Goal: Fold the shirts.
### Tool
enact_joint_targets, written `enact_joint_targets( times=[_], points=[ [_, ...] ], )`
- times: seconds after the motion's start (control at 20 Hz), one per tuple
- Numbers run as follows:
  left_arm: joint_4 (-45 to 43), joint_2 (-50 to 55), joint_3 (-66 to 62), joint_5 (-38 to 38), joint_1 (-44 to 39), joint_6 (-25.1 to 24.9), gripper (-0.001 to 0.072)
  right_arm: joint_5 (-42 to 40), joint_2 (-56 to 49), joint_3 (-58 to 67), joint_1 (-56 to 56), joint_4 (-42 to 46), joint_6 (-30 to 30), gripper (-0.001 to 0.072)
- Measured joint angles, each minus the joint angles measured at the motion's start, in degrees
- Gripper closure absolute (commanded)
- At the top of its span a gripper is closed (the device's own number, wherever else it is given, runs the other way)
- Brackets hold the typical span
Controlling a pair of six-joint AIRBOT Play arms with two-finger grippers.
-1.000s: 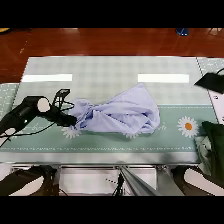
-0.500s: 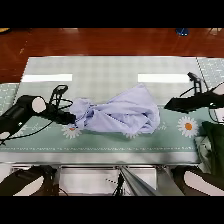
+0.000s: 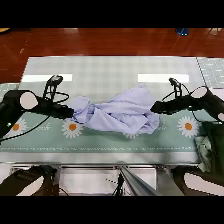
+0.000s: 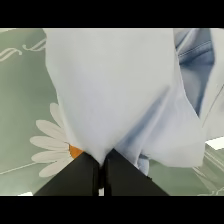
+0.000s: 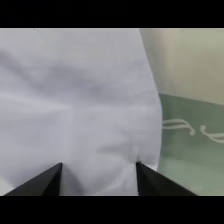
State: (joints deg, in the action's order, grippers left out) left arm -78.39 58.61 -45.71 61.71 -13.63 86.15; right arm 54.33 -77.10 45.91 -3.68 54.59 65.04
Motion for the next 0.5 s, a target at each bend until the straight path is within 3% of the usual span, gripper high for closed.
enact_joint_targets(
  times=[0.5],
  points=[
    [0.02, -0.11, -1.27, 1.38, 0.0, 0.0, 0.0681, 2.62, 1.49, -0.07, -6.84, 1.92, -1.07, 0.0172]
  ],
)
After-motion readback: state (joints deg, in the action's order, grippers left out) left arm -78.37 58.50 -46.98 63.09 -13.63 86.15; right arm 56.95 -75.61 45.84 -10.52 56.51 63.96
